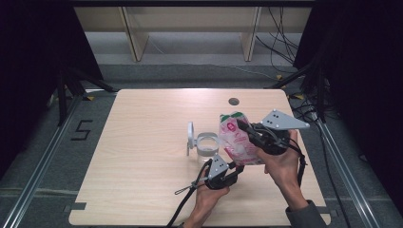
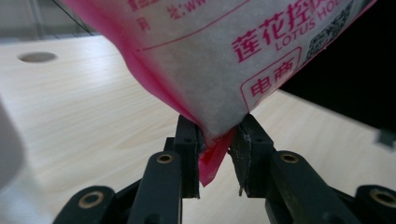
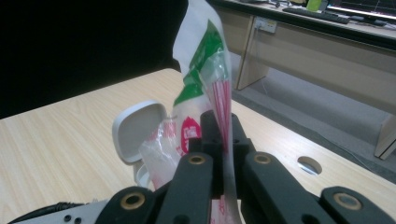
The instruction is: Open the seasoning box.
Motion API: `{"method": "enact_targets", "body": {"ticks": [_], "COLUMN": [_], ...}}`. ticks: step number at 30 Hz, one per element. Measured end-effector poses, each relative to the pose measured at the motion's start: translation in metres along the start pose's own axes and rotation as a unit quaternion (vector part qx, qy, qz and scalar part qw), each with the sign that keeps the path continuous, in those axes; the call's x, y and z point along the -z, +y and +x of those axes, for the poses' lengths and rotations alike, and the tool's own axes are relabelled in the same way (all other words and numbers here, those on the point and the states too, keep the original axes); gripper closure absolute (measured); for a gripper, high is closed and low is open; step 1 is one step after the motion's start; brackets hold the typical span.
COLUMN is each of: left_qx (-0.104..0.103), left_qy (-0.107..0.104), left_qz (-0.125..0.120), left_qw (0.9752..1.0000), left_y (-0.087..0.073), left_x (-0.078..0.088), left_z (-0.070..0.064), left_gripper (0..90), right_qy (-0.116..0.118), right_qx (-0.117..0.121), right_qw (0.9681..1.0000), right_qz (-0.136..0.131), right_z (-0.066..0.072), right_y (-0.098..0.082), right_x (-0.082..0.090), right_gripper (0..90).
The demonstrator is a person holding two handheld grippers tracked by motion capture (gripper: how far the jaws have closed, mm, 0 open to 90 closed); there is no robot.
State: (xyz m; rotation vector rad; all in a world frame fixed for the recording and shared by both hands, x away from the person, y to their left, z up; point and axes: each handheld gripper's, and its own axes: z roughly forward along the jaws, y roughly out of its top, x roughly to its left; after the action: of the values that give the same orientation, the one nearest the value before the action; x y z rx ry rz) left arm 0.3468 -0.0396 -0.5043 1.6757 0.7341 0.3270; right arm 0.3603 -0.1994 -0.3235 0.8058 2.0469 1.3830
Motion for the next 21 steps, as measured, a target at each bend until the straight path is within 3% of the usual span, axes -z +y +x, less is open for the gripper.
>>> {"method": "enact_targets", "body": {"ticks": [2, 3, 6, 8, 11, 12, 15, 19, 21], "left_qx": [0.003, 0.010, 0.024, 0.025, 0.024, 0.017, 0.017, 0.019, 0.025], "left_qy": [0.005, -0.003, 0.004, 0.005, 0.005, 0.006, 0.006, 0.007, 0.006], "left_qz": [-0.002, -0.009, -0.013, -0.017, -0.017, -0.022, -0.025, -0.026, -0.030], "left_qw": [1.0000, 0.9999, 0.9996, 0.9995, 0.9995, 0.9996, 0.9995, 0.9995, 0.9992], "left_y": [0.000, 0.000, -0.001, -0.001, -0.001, -0.001, -0.001, -0.001, -0.001], "left_x": [0.000, -0.002, -0.002, -0.002, -0.002, -0.003, -0.004, -0.005, -0.006], "left_z": [-0.001, 0.001, 0.001, 0.002, 0.002, 0.002, 0.004, 0.005, 0.007], "left_gripper": [73.2, 73.3, 73.4, 73.6, 73.6, 73.7, 73.8, 73.8, 73.8], "right_qy": [0.005, -0.001, 0.001, 0.008, 0.012, 0.014, 0.019, 0.009, 0.012], "right_qx": [-0.008, -0.003, 0.001, -0.012, -0.014, -0.003, -0.012, 0.007, -0.009], "right_qw": [0.9999, 0.9999, 0.9999, 0.9997, 0.9995, 0.9997, 0.9997, 0.9999, 0.9998], "right_qz": [0.007, 0.010, 0.015, 0.017, 0.025, 0.020, 0.014, 0.011, 0.014], "right_z": [0.001, 0.001, 0.000, 0.002, 0.004, 0.004, 0.005, 0.004, 0.006], "right_y": [0.003, 0.006, 0.008, 0.010, 0.011, 0.012, 0.012, 0.013, 0.013], "right_x": [-0.005, -0.011, -0.016, -0.027, -0.032, -0.037, -0.040, -0.044, -0.046], "right_gripper": [90.0, 90.0, 90.0, 90.0, 90.0, 90.0, 90.0, 90.0, 90.0]}}
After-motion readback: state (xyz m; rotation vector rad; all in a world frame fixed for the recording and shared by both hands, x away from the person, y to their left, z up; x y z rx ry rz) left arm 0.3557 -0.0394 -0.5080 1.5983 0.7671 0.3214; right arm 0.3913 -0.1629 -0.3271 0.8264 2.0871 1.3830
